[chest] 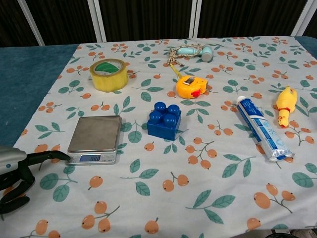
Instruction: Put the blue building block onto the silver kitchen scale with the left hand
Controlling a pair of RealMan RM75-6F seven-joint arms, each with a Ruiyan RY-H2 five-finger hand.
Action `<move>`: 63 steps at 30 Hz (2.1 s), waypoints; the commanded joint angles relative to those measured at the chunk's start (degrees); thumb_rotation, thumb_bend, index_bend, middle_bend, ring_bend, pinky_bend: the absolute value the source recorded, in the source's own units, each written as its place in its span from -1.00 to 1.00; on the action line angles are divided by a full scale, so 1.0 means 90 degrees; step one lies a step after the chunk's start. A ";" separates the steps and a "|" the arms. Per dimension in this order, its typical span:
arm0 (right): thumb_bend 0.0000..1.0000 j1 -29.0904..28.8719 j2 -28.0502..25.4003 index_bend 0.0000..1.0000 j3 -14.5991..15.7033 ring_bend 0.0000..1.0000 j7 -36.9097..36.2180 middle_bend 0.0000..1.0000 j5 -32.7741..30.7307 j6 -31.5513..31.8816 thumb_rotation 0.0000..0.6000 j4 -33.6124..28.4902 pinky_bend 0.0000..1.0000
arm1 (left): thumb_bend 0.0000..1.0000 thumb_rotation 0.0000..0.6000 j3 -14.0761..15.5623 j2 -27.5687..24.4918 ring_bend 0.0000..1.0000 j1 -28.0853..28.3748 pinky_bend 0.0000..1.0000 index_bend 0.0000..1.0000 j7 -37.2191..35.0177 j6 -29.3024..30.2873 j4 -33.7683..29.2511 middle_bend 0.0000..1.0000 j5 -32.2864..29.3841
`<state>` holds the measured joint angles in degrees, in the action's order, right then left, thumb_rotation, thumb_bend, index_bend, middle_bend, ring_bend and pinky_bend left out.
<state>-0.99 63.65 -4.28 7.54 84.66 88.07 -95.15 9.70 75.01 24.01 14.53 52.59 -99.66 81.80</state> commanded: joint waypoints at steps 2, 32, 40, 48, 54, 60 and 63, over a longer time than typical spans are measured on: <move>-0.57 -0.0001 -0.0001 -1.00 0.0001 -0.86 0.0001 -1.00 -0.0005 -0.0007 1.00 -0.0002 -0.63 | -0.09 1.00 0.0013 0.0010 0.57 0.0003 0.68 -0.61 -0.0009 -0.0045 0.0018 0.46 -0.0041; -0.57 -0.0007 -0.0011 -1.00 0.0014 -0.86 0.0032 -1.00 -0.0013 -0.0038 1.00 -0.0031 -0.63 | -0.85 1.00 -0.1368 -0.0155 -0.60 0.0517 -0.38 -1.00 -0.0196 0.0581 -0.0278 -0.52 -0.0225; -0.57 -0.0010 -0.0004 -1.00 0.0004 -0.86 0.0061 -1.00 -0.0050 -0.0052 1.00 -0.0035 -0.63 | -0.97 1.00 -0.2558 0.0059 -0.76 0.1897 -0.50 -1.00 -0.0926 -0.1072 0.0661 -0.70 -0.1406; -0.57 -0.0032 -0.0005 -1.00 -0.0029 -0.86 0.0042 -1.00 -0.0134 -0.0108 1.00 -0.0005 -0.63 | -1.00 1.00 -0.2817 0.0738 -0.81 0.3151 -0.57 -1.00 -0.1000 -0.2371 0.1798 -0.71 -0.1705; -0.57 -0.0022 -0.0013 -1.00 -0.0024 -0.86 0.0038 -1.00 -0.0123 -0.0088 1.00 -0.0008 -0.63 | -1.00 1.00 -0.2877 0.1208 -0.83 0.3673 -0.60 -1.00 -0.1126 -0.2764 0.2244 -0.73 -0.1899; -0.57 -0.0025 -0.0022 -1.00 -0.0012 -0.86 0.0007 -1.00 -0.0097 -0.0094 1.00 -0.0006 -0.63 | -1.00 1.00 -0.2784 0.1329 -0.85 0.3952 -0.64 -1.00 -0.1344 -0.3112 0.2278 -0.74 -0.1846; -0.57 -0.0025 -0.0024 -1.00 -0.0008 -0.86 0.0005 -1.00 -0.0076 -0.0082 1.00 -0.0007 -0.63 | -1.00 1.00 -0.2770 0.1395 -0.85 0.4008 -0.65 -1.00 -0.1495 -0.3204 0.2272 -0.74 -0.1857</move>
<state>-1.21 63.43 -4.36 7.58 83.97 87.33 -95.22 -15.35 87.24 59.79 1.61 24.16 -79.20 65.08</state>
